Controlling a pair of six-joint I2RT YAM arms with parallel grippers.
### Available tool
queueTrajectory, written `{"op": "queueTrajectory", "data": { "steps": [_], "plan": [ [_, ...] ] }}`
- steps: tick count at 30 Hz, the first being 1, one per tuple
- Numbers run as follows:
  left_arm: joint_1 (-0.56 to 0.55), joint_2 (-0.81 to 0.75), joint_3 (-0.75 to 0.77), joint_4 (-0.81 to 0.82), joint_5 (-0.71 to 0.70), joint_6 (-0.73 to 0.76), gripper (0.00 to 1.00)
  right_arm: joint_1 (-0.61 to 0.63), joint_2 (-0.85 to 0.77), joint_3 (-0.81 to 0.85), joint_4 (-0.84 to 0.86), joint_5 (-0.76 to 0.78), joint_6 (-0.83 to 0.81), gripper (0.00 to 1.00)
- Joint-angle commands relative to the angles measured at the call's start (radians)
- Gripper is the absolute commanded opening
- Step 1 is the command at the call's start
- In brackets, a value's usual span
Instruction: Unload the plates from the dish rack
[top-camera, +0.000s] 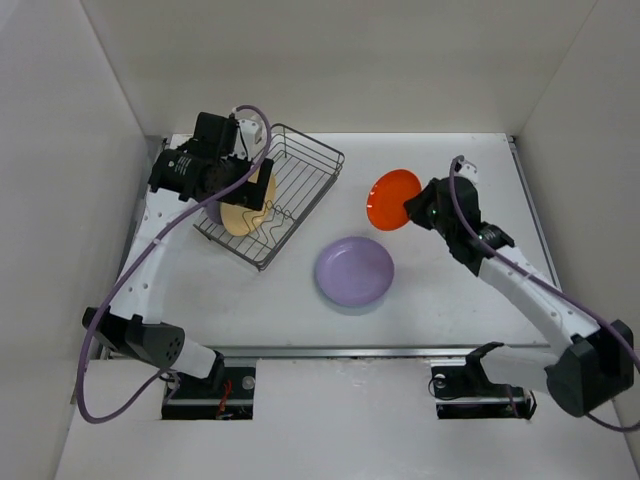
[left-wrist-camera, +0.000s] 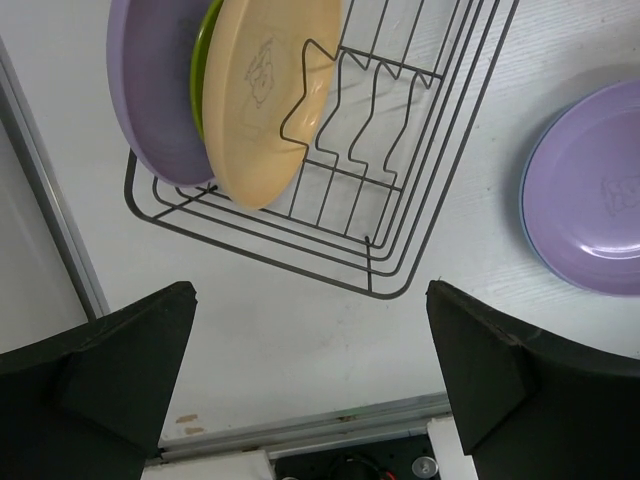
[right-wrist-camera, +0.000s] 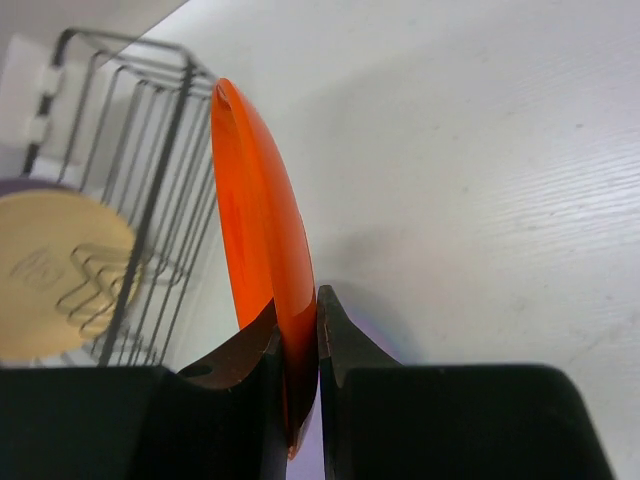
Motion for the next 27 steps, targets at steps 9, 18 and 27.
{"op": "queueTrajectory", "data": {
  "steps": [9, 18, 27],
  "plan": [
    [-0.005, 0.003, -0.05, 0.049, -0.055, 0.024, 1.0, -0.176, 0.35, 0.041, 0.148, -0.132, 0.146, 0.0],
    [-0.005, 0.003, -0.07, 0.049, -0.027, 0.043, 1.0, -0.207, 0.448, -0.027, 0.185, -0.132, 0.178, 0.15],
    [-0.005, -0.006, -0.07, 0.049, -0.018, 0.053, 1.0, -0.216, 0.427, -0.076, 0.15, -0.102, 0.215, 0.67]
  ]
}}
